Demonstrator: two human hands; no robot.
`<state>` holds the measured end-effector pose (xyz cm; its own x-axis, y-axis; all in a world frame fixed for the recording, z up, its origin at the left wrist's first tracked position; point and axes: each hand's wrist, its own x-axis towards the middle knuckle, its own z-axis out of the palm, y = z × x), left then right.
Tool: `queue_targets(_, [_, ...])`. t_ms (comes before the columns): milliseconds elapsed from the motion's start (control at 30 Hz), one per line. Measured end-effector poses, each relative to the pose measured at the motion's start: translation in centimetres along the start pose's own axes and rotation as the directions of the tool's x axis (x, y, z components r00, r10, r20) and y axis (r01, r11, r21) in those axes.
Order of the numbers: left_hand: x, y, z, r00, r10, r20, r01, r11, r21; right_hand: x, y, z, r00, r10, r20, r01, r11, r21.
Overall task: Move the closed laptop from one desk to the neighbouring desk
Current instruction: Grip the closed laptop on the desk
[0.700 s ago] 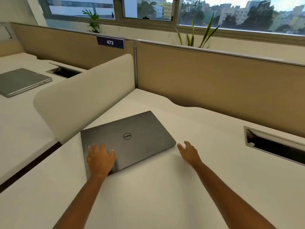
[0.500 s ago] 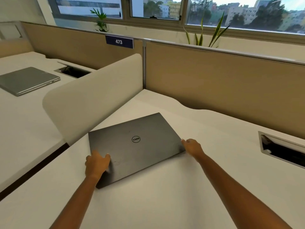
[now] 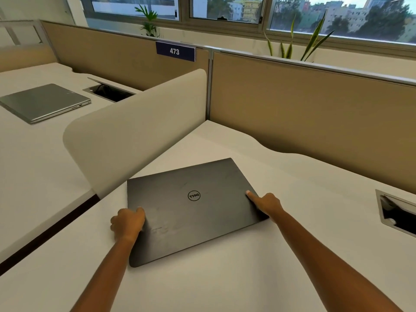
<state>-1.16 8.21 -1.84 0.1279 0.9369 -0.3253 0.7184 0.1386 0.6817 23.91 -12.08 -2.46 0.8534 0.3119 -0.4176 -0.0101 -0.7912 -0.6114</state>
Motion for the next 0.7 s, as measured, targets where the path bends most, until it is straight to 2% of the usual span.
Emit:
queue_targets(167, [0.3,0.1,-0.1,0.999,-0.013,-0.041,0.010,0.998,-0.061,0.0,0.6,0.8,1.000,-0.020,0.008,0.020,0.999,0.029])
queue_targets(400, [-0.7,0.2,-0.1,0.997,-0.056,-0.061,0.039,0.966,-0.254,-1.2,1.7,0.6,0.982,-0.125,-0.143,0.128,0.992,0.012])
queue_targets(700, [-2.9,0.2,1.3,0.995,-0.099,-0.014,0.087,0.928,-0.362,-2.2,3.9,-2.0,0.962,-0.138,-0.236,0.149,0.988,0.030])
